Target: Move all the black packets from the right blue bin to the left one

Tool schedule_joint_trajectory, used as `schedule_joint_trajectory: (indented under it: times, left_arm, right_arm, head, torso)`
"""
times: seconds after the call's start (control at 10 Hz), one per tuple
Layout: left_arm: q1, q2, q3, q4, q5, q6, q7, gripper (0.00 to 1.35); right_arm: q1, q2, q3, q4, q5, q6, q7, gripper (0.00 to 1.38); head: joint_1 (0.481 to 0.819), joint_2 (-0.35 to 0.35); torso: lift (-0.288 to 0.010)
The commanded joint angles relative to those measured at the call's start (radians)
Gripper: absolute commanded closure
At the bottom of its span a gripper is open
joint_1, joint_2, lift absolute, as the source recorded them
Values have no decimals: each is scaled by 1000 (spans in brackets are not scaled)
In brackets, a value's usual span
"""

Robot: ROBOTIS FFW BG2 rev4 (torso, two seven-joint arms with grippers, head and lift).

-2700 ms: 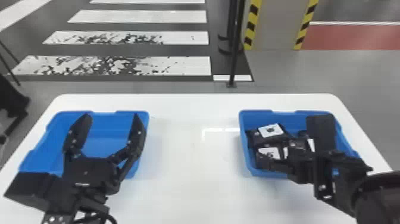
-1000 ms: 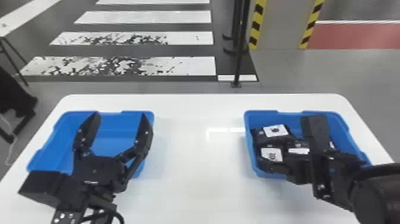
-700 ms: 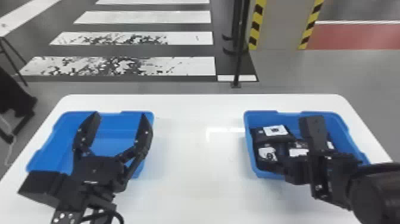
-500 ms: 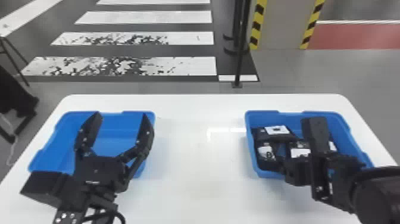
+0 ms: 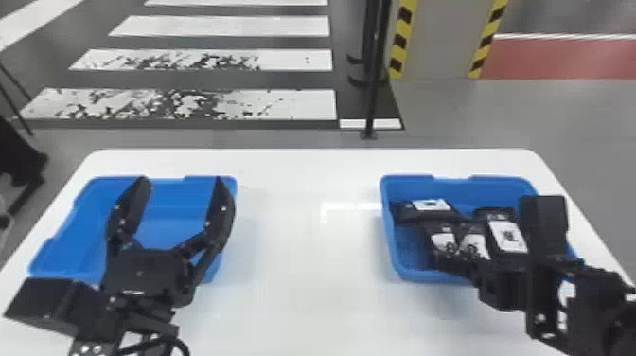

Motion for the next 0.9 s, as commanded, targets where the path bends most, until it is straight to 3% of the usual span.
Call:
schedule_joint_trajectory:
  times: [0.0,0.4,0.6,0.8]
  left_arm:
    - [2,0,-8,0,53,-2,-2,154]
    - [-8,2,-34,0,178,-12,-20,154]
    - [-18,5,-52,-3,332,5,-61,154]
    - [-37,6,-52,-42,478,131,-127,154]
  right_arm:
    - [38,2,-55,-28,3,-88,39,1081]
    - [-51,-18,-31,134,-49,-471,279,1081]
    - [-201,-55,82,343,-127,-646,495,1081]
    - [-262,-106,300,350,-229,-650,520,1081]
  head:
    - [695,-18]
    - [695,-15]
    - [695,24]
    - [695,102]
  torso:
    - [-168]
    - [-168]
    - [-168]
    - [-168]
